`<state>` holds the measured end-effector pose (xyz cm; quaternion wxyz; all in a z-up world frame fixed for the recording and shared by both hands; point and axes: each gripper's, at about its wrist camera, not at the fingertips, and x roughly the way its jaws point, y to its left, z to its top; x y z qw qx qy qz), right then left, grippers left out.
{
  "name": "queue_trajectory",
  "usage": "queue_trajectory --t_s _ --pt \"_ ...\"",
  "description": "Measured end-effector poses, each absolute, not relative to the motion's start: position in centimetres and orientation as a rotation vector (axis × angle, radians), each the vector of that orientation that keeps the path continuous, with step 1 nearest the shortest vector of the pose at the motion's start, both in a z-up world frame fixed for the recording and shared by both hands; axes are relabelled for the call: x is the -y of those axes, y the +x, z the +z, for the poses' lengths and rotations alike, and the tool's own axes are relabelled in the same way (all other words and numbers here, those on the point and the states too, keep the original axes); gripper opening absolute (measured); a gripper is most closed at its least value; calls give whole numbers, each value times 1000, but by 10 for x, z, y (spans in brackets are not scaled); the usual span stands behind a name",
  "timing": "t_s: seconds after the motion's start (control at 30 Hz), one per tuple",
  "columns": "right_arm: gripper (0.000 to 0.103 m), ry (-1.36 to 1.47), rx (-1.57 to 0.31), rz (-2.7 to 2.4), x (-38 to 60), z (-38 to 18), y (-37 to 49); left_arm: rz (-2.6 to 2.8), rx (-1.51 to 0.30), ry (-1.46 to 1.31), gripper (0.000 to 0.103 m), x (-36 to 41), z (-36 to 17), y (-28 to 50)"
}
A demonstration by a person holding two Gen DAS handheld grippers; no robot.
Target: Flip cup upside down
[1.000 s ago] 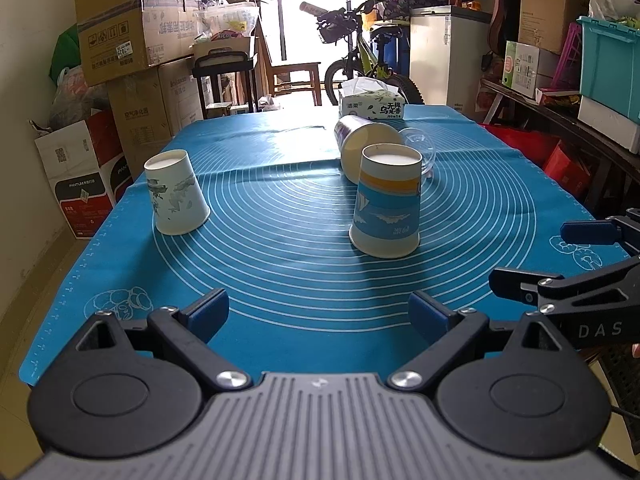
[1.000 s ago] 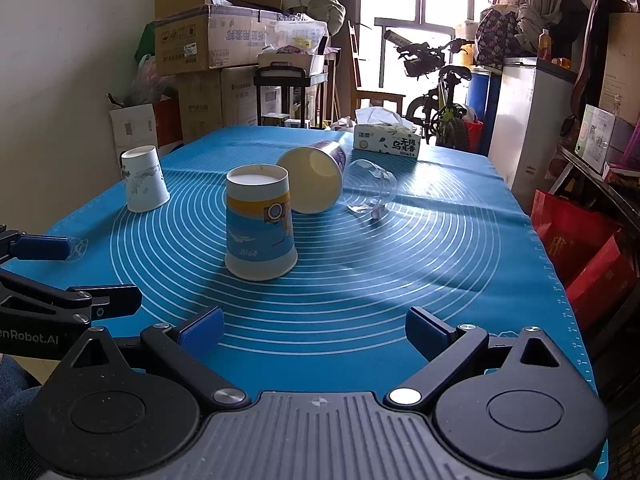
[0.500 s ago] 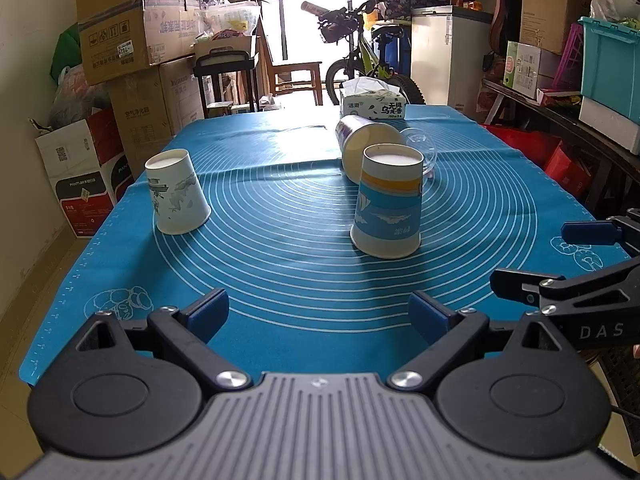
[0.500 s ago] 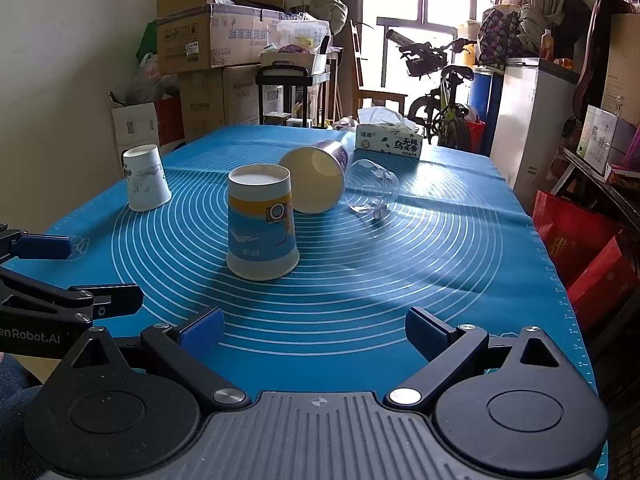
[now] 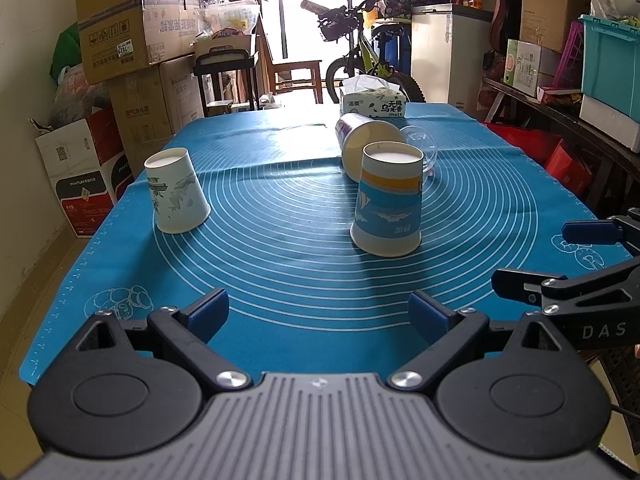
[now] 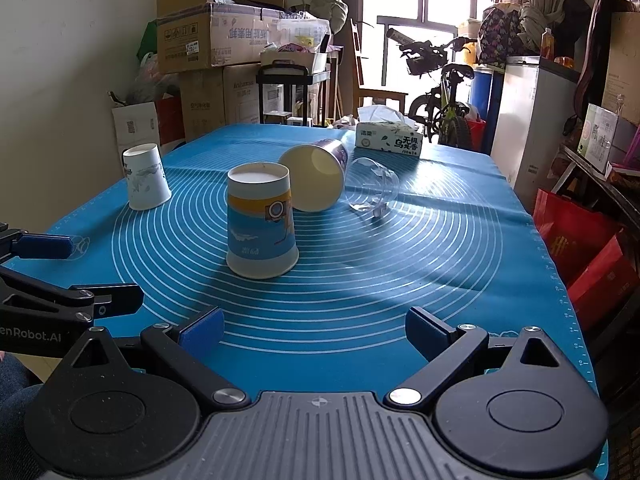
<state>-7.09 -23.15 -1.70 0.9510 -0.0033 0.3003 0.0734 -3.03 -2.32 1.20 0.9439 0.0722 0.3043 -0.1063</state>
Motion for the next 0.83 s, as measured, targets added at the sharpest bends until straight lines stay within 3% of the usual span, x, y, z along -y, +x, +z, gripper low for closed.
queue_trajectory --t_s 0.83 --pt "99 -8 -618 154 231 -18 -72 -216 -626 144 95 23 9 -29"
